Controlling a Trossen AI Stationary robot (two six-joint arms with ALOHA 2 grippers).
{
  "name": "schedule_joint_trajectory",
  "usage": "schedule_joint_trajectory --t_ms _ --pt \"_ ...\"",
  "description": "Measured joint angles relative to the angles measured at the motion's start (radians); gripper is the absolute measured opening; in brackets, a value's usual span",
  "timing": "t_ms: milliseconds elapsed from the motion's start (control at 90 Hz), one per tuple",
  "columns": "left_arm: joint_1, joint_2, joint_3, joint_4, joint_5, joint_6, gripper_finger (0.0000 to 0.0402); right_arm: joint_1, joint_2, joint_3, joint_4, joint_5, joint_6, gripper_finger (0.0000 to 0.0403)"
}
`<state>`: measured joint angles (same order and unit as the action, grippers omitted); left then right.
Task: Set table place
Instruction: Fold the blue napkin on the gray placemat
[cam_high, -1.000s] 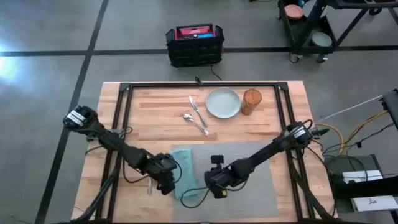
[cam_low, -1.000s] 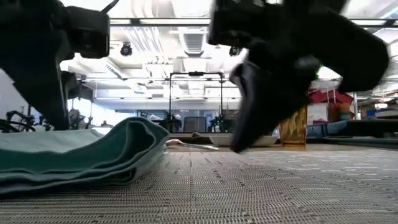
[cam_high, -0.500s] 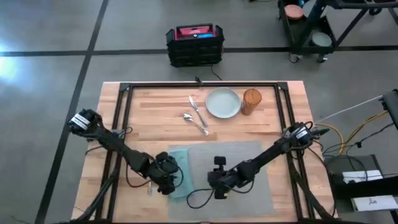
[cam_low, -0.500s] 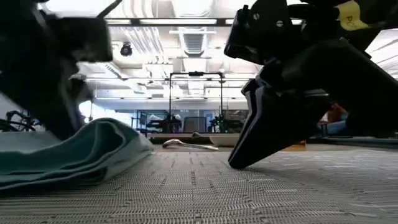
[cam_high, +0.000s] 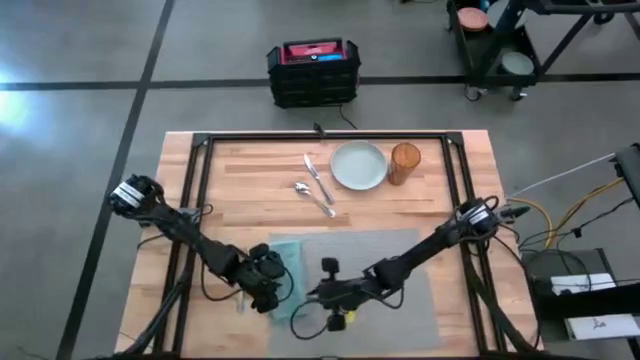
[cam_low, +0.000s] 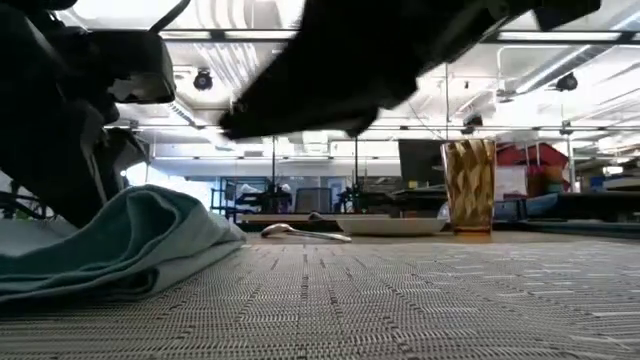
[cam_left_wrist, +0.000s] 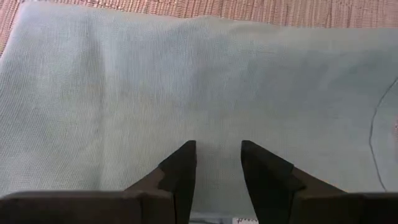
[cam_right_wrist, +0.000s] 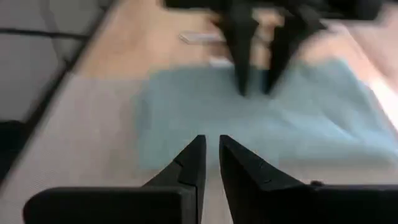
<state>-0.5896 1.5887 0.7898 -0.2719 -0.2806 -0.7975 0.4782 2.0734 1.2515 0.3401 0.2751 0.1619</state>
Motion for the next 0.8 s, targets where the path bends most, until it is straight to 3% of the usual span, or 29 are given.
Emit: schedule_joint_trajectory --t_ms 400,622,800 --pt "0.001 -0.001 0.000 -0.007 -0.009 0.008 0.0113 -0.015 0.206 0.108 0.036 -0.065 -0.040 0.0032" --pt "0.001 -0.025 0.009 -0.041 -0.012 0.006 0.0113 -0.019 0.199 0.109 0.029 -0.074 -0.039 0.0032" --pt "-0.001 -0.093 0.028 -0.097 -0.088 0.028 0.0113 -0.022 0.172 0.134 0.027 -0.065 -0.072 0.0032"
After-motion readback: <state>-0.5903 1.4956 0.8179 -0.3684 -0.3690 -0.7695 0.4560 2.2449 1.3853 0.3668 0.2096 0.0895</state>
